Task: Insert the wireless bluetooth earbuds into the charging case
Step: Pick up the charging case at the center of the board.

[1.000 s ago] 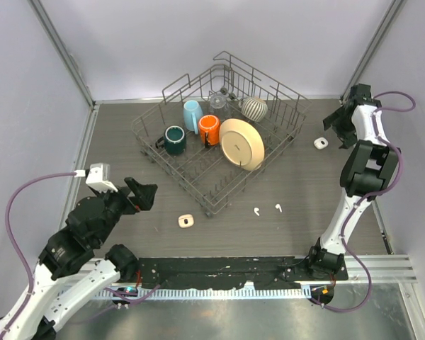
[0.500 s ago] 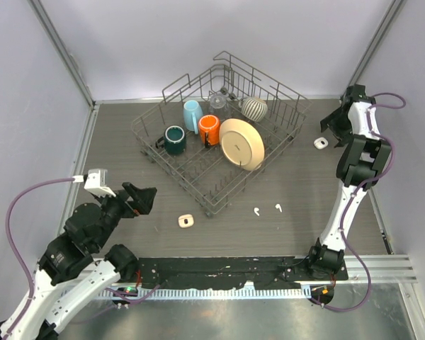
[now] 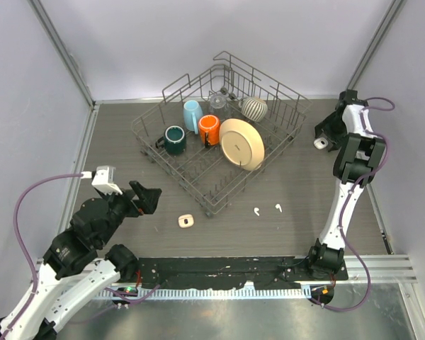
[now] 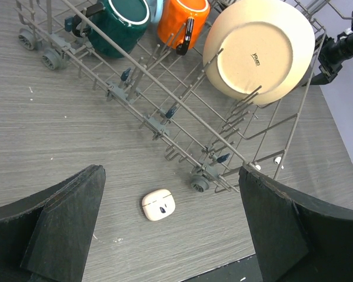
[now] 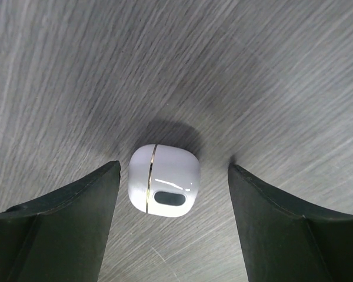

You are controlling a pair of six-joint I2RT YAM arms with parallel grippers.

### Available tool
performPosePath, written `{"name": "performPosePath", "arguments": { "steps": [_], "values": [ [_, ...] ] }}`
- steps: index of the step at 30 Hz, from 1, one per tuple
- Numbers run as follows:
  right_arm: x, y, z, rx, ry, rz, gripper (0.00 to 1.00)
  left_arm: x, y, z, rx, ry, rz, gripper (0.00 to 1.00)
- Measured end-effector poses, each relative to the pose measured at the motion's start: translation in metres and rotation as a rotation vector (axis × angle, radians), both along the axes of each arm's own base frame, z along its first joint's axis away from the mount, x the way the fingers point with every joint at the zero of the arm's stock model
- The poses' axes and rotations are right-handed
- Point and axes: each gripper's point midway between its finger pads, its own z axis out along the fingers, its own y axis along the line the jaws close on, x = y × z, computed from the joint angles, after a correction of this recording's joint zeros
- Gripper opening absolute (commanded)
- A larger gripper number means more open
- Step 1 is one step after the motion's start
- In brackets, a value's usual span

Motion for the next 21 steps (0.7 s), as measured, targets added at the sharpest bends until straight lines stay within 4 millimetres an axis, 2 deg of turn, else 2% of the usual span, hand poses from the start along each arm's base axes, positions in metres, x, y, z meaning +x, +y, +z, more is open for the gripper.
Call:
{"name": "performPosePath", "arguments": {
  "steps": [2,6,15,19,21],
  "values": [
    [0.000,0.003,-0.008,0.002,0.016,0.012,0.77,0.000,0.000,0.000,0.000,0.001,-0.002,1.00],
    [0.004,0.005,-0.006,-0.003,0.011,0.027,0.73,0.000,-0.001,-0.001,0.002,0.004,-0.005,1.00],
    [-0.002,0.003,-0.011,-0.031,0.030,0.037,0.49,0.001,-0.003,-0.005,0.010,0.017,-0.013,1.00],
    [-0.014,0.006,-0.011,-0.033,0.018,0.028,0.42,0.000,-0.004,-0.006,0.011,0.021,-0.018,1.00],
    [-0.031,0.012,-0.012,-0.020,0.033,0.014,0.41,0.000,-0.005,-0.007,0.011,0.022,-0.020,1.00]
  ]
}}
